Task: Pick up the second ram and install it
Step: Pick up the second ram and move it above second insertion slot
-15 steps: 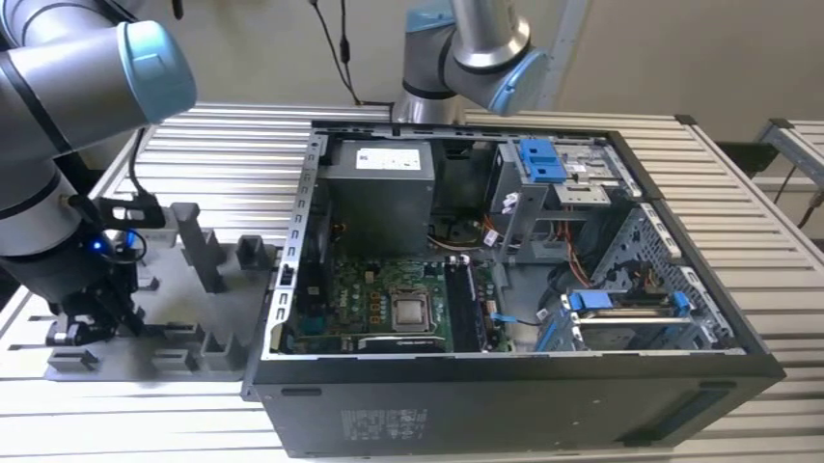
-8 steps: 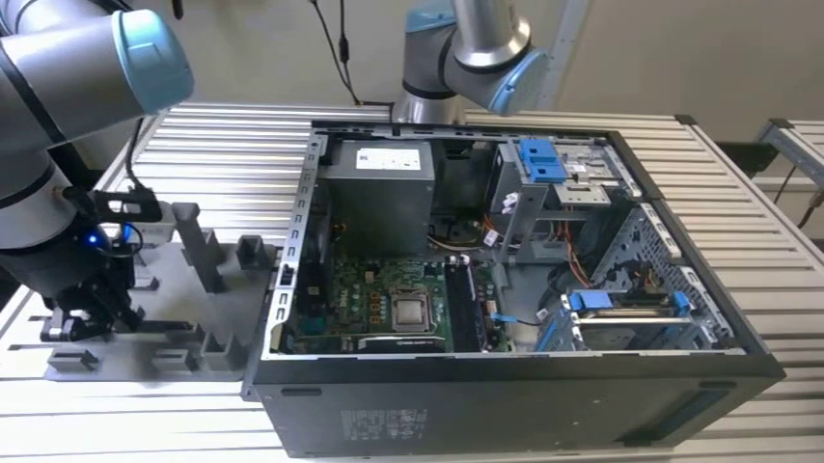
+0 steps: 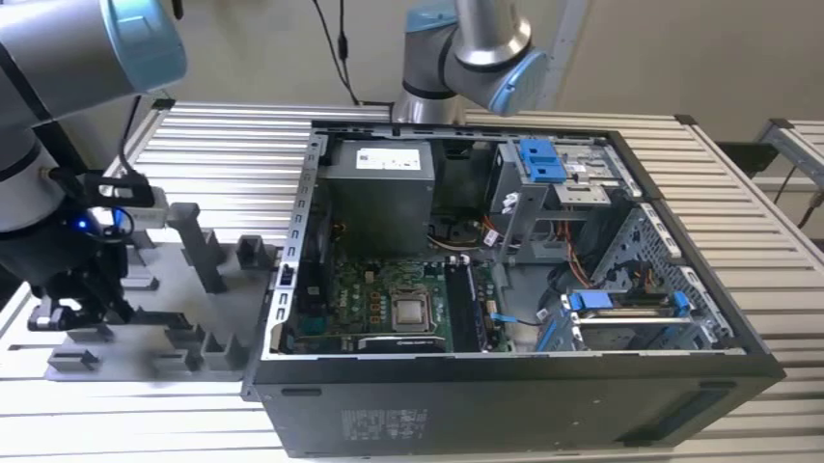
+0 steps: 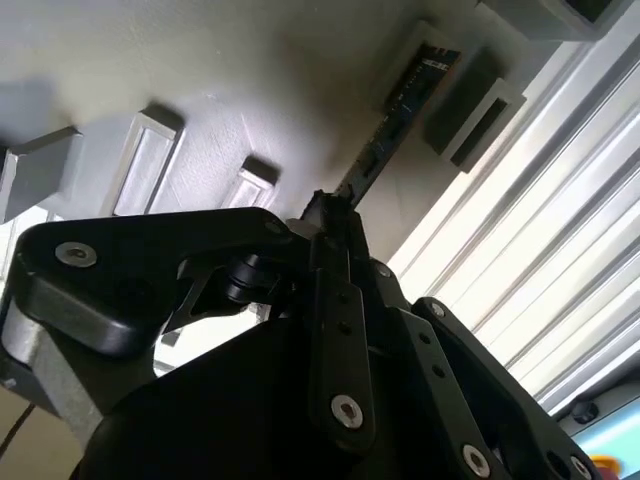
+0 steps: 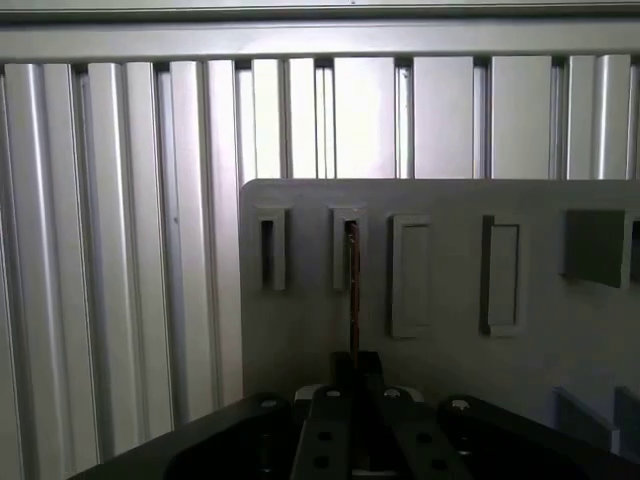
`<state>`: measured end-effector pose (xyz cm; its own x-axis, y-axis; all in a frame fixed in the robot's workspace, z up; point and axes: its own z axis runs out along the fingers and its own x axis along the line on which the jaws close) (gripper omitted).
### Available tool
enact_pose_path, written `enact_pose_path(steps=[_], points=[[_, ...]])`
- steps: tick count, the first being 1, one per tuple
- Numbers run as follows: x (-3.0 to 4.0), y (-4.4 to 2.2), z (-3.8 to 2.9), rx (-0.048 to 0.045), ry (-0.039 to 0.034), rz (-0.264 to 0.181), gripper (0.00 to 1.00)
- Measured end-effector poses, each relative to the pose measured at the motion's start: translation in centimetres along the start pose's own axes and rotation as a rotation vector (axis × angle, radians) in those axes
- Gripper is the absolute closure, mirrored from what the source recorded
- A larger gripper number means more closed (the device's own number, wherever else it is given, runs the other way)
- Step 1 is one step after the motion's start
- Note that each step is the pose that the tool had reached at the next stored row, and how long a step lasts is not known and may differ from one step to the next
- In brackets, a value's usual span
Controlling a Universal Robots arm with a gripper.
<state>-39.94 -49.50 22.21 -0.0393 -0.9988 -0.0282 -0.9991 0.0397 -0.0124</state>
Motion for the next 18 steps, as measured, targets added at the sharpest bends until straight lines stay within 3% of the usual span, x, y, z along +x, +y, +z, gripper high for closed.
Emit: enact_pose_path(steps=[9, 18], points=[[-0.04, -0.03, -1.62, 0.0, 0.0004, 0.0, 0.86], [-0.07, -0.04, -2.66, 0.0, 0.0005, 0.0, 0.86]])
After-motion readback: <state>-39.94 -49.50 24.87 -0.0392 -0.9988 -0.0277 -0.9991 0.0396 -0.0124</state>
